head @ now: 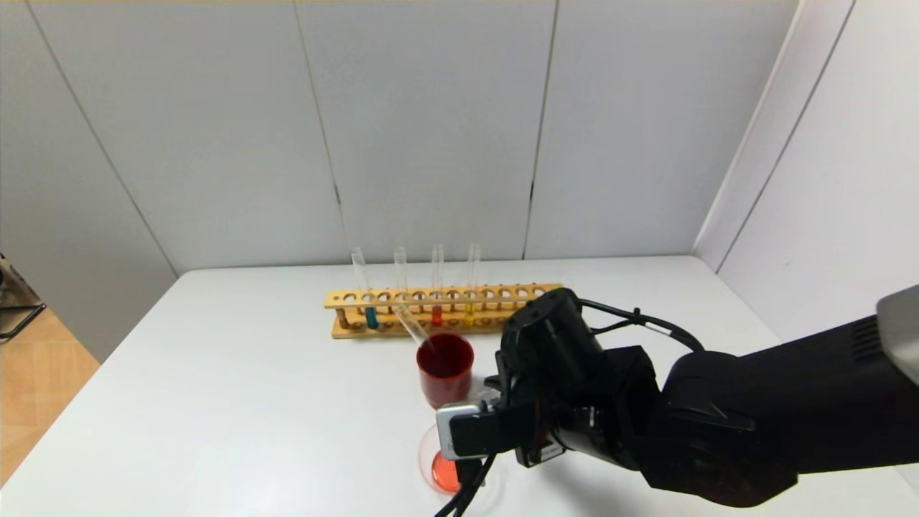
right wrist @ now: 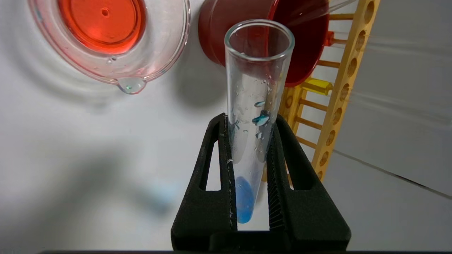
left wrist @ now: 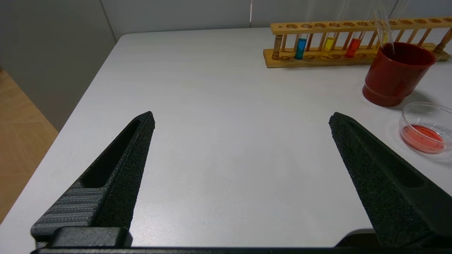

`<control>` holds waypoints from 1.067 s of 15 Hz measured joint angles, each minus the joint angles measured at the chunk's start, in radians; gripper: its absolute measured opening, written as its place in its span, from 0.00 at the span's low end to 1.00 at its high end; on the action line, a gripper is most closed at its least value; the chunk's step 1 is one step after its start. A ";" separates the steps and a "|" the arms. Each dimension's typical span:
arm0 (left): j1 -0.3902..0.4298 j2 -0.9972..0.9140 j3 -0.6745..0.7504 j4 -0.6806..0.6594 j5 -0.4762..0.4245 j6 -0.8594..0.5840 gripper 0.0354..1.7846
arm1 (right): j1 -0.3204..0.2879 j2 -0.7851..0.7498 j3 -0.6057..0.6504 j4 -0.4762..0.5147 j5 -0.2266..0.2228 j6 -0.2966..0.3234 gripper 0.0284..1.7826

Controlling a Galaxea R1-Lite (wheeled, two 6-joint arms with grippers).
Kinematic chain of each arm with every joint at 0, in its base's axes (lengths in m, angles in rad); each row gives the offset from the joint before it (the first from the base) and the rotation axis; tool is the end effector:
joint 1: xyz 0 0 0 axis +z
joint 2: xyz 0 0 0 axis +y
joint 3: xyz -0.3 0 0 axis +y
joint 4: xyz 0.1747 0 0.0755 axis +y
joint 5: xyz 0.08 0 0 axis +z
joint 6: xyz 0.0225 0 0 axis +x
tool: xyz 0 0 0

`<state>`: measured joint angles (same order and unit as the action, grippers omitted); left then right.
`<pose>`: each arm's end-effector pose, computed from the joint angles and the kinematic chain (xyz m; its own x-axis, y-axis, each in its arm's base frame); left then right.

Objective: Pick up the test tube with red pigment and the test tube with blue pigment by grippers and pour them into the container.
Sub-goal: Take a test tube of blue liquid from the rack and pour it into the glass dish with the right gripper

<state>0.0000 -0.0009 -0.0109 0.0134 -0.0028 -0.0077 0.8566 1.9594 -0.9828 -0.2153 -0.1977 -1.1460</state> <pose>-0.0237 -0.0001 0.0771 1.0000 -0.0028 -0.0016 0.0028 1.0000 -0.0077 0.2312 0.2600 0.1047 0.6134 0.4077 -0.6764 -0.6787 -0.1660 -0.7154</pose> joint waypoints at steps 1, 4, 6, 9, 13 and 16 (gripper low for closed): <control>0.000 0.000 0.000 0.000 0.000 0.000 0.98 | 0.001 0.015 -0.016 0.032 -0.020 -0.005 0.17; 0.000 0.000 0.000 0.000 -0.001 0.000 0.98 | 0.007 0.035 -0.050 0.111 -0.097 -0.045 0.17; 0.000 0.000 0.000 0.000 0.000 0.000 0.98 | 0.017 0.041 -0.084 0.159 -0.135 -0.061 0.17; 0.000 0.000 0.000 0.000 -0.001 0.000 0.98 | 0.045 0.056 -0.141 0.267 -0.169 -0.066 0.17; 0.000 0.000 0.000 0.000 0.000 0.000 0.98 | 0.079 0.080 -0.191 0.359 -0.181 -0.068 0.17; 0.000 0.000 0.000 0.000 0.000 0.000 0.98 | 0.084 0.088 -0.226 0.432 -0.211 -0.068 0.17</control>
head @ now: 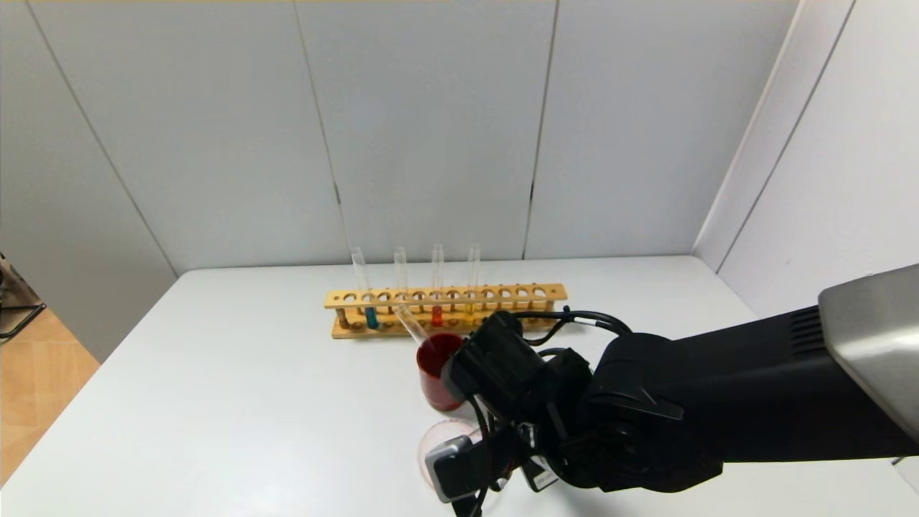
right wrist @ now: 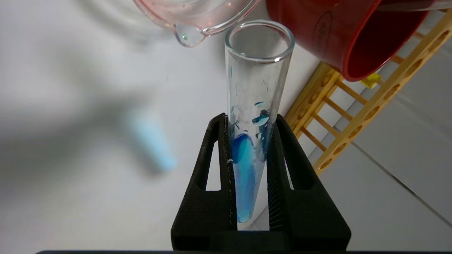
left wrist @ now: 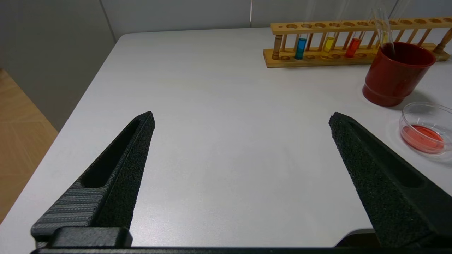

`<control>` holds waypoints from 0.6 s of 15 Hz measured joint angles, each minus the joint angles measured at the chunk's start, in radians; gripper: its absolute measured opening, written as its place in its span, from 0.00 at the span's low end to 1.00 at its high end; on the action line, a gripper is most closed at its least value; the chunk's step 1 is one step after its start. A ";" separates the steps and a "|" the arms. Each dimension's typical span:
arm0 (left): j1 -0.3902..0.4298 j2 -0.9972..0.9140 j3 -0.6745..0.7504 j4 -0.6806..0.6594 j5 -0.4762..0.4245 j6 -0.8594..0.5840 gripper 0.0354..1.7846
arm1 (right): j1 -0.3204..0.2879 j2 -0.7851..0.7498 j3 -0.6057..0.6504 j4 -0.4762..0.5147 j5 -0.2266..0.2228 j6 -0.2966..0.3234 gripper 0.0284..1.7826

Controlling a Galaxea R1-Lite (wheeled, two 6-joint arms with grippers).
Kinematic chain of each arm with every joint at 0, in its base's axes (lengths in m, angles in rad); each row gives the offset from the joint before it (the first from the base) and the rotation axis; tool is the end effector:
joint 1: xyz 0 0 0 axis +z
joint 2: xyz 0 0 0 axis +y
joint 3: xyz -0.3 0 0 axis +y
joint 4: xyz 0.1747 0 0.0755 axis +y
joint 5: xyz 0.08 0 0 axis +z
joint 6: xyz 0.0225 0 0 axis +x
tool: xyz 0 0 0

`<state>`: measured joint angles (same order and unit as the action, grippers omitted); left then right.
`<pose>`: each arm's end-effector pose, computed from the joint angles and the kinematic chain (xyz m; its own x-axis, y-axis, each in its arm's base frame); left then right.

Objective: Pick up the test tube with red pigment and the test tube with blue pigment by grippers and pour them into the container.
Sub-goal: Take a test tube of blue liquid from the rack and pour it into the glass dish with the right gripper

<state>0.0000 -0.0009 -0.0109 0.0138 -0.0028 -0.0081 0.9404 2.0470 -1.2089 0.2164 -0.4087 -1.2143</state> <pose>-0.0237 -0.0001 0.0771 1.0000 -0.0028 -0.0020 0.0028 1.0000 -0.0081 0.2195 0.2857 0.0997 0.5881 0.1317 -0.7980 -0.6987 -0.4142 -0.5832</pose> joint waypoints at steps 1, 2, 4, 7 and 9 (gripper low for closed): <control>0.000 0.000 0.000 0.000 0.000 0.000 0.98 | 0.002 0.001 -0.011 0.026 -0.003 0.000 0.17; 0.000 0.000 0.000 0.000 0.000 0.000 0.98 | 0.004 0.002 -0.024 0.055 -0.005 0.000 0.17; 0.000 0.000 0.000 0.000 0.000 0.000 0.98 | 0.005 0.006 -0.059 0.108 -0.008 0.000 0.17; 0.000 0.000 0.000 0.000 0.000 0.000 0.98 | 0.009 0.019 -0.124 0.192 -0.022 0.001 0.17; 0.000 0.000 0.000 0.000 0.000 0.000 0.98 | 0.013 0.033 -0.155 0.217 -0.024 0.002 0.17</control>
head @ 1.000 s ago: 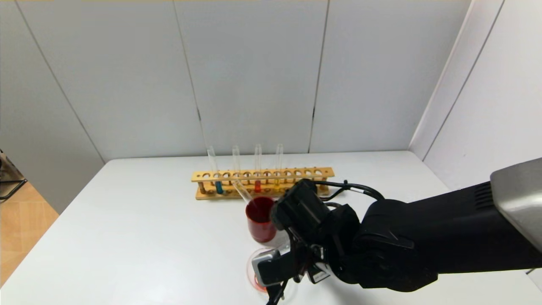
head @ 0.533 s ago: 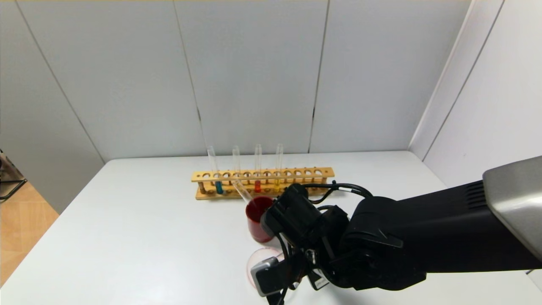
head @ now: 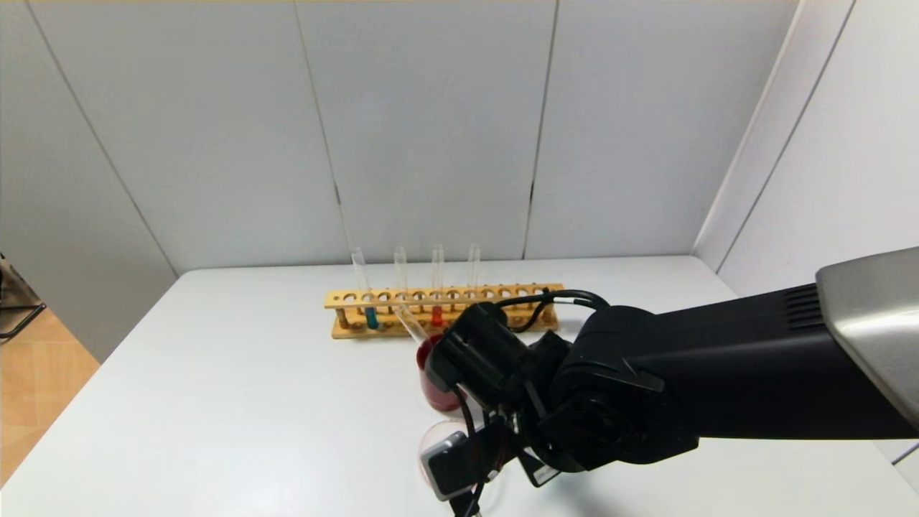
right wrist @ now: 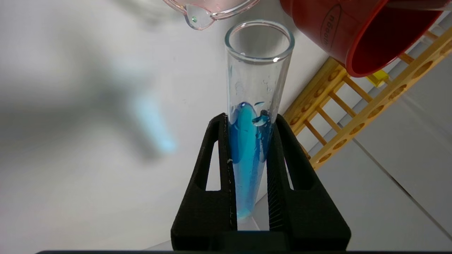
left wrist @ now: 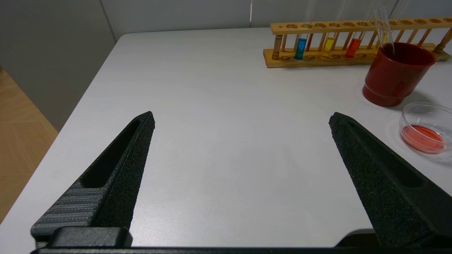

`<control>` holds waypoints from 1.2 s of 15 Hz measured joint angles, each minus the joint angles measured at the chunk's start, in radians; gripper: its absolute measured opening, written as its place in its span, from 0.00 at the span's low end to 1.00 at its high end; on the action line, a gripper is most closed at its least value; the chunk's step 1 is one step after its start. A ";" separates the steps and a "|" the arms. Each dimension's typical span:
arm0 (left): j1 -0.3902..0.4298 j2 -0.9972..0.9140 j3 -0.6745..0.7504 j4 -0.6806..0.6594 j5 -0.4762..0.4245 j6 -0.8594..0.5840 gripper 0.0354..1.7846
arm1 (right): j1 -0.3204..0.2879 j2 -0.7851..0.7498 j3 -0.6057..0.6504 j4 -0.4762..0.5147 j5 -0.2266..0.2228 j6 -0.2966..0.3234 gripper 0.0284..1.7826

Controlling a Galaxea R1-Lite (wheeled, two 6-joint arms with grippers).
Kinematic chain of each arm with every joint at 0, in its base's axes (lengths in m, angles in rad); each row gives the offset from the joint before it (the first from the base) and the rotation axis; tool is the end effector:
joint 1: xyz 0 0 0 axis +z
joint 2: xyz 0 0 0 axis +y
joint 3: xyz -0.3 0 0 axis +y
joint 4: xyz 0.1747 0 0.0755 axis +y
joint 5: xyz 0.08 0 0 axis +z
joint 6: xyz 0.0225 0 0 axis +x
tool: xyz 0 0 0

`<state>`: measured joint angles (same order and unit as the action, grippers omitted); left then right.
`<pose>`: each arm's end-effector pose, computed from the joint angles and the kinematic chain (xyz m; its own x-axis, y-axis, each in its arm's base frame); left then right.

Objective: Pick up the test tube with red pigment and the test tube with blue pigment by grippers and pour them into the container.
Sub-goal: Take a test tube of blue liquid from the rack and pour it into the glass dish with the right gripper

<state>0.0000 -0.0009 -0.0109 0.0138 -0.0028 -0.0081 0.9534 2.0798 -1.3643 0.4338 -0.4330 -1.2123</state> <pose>-0.0237 -0.0001 0.0771 1.0000 -0.0028 -0.0020 0.0028 1.0000 -0.0081 0.2211 0.2951 0.1127 0.5571 0.0599 -0.8283 -0.7195 -0.4632 -0.5175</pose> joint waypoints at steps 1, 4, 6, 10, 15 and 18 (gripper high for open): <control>0.000 0.000 0.000 0.000 0.000 0.000 0.98 | 0.001 0.008 -0.012 0.011 0.000 0.000 0.17; 0.000 0.000 0.000 0.000 0.000 0.000 0.98 | 0.001 0.026 -0.049 0.050 0.000 0.001 0.17; 0.000 0.000 0.000 0.000 0.000 0.000 0.98 | 0.001 0.039 -0.085 0.092 -0.006 0.002 0.17; 0.000 0.000 0.000 0.000 0.000 0.000 0.98 | 0.002 0.065 -0.154 0.168 -0.032 0.003 0.17; 0.000 0.000 0.000 0.000 0.000 -0.001 0.98 | 0.003 0.081 -0.199 0.195 -0.035 0.005 0.17; 0.000 0.000 0.000 0.000 0.000 0.000 0.98 | 0.001 0.095 -0.244 0.247 -0.036 0.006 0.17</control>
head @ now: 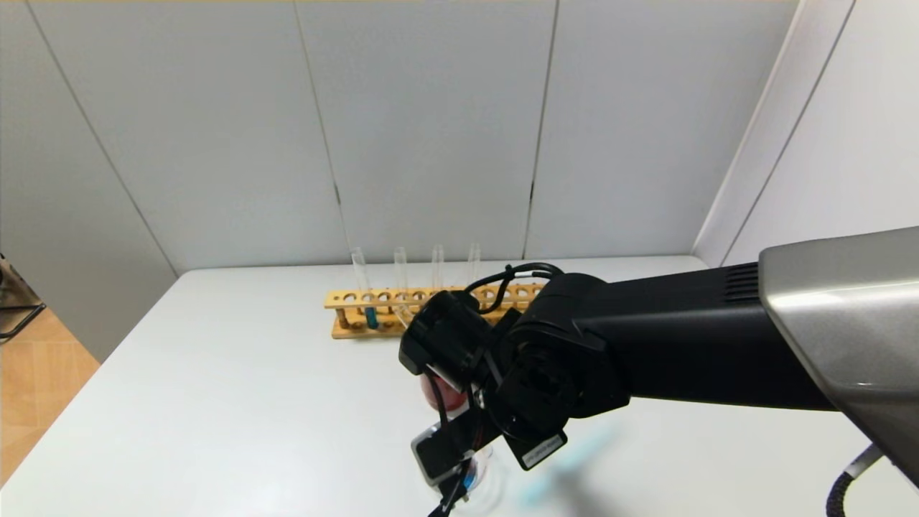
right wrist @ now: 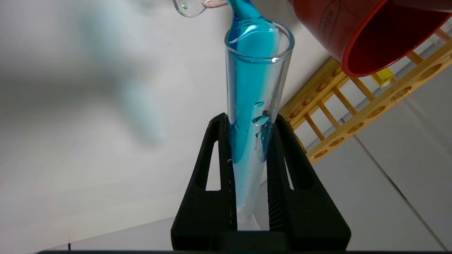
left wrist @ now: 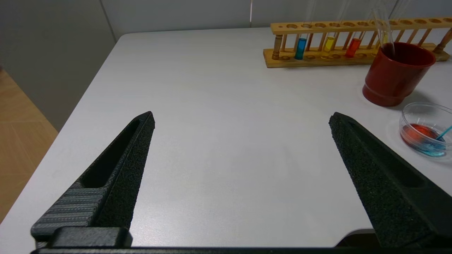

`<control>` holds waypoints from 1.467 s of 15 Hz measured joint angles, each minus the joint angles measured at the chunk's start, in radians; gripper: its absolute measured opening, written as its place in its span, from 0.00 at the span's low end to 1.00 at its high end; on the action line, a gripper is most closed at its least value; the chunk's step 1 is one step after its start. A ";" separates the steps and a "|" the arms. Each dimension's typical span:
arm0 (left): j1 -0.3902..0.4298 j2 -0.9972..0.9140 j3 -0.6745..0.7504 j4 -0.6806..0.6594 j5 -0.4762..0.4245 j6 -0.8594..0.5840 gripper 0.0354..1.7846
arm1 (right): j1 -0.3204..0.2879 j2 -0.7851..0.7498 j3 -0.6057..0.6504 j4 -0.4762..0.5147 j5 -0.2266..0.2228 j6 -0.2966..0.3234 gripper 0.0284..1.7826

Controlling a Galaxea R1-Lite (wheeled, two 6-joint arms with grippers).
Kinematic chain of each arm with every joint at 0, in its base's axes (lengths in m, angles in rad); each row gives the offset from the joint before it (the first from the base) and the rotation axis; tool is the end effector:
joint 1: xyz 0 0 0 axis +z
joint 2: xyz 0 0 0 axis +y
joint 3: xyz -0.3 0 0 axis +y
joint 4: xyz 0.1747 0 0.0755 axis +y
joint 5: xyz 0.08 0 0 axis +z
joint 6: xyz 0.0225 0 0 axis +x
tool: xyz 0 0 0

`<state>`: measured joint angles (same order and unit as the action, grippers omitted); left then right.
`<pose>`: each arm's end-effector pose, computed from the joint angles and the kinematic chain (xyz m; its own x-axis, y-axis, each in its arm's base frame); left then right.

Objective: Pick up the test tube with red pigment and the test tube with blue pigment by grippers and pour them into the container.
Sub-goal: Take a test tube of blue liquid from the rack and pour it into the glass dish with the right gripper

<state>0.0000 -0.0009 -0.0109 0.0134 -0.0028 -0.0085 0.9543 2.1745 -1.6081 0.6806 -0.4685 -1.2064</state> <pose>-0.0237 -0.0001 0.0771 1.0000 -0.0028 -0.0016 0.0028 1.0000 -0.0085 0.2338 0.3124 0.1221 0.5326 -0.0295 -0.8459 -0.7420 -0.4971 -0.4498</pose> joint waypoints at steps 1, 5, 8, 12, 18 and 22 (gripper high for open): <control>0.000 0.000 0.000 0.000 0.000 0.000 0.98 | 0.000 0.006 -0.013 0.010 0.000 0.000 0.17; 0.000 0.000 0.000 0.000 0.000 0.000 0.98 | -0.006 0.036 -0.081 0.071 -0.031 -0.003 0.17; 0.000 0.000 0.000 0.000 0.000 0.000 0.98 | -0.010 0.060 -0.130 0.096 -0.033 -0.004 0.17; 0.000 0.000 0.000 0.000 0.000 0.001 0.98 | -0.010 0.082 -0.189 0.179 -0.034 -0.003 0.17; 0.000 0.000 0.000 0.000 0.000 0.000 0.98 | -0.010 0.103 -0.234 0.204 -0.035 -0.004 0.17; 0.000 0.000 0.000 0.000 0.000 0.000 0.98 | -0.006 0.130 -0.299 0.255 -0.069 -0.006 0.17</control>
<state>0.0000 -0.0009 -0.0109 0.0138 -0.0028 -0.0081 0.9487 2.3049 -1.9066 0.9357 -0.5379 -1.2123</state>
